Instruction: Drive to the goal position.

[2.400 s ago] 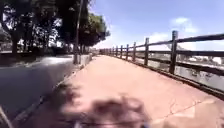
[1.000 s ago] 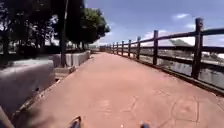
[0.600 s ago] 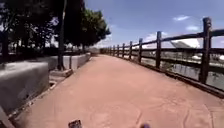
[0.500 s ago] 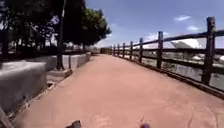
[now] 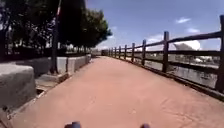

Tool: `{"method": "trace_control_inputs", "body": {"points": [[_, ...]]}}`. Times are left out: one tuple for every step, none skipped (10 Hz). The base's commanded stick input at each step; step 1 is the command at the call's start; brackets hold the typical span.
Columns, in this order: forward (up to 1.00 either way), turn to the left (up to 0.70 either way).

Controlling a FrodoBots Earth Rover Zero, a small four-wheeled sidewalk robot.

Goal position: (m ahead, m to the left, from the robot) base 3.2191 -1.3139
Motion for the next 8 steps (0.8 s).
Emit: {"method": "trace_control_inputs", "body": {"points": [[0.70,0.00],[0.70,0.00],[0.70,0.00],[0.70,0.00],[0.70,0.00],[0.70,0.00],[0.70,0.00],[0.70,0.00]]}}
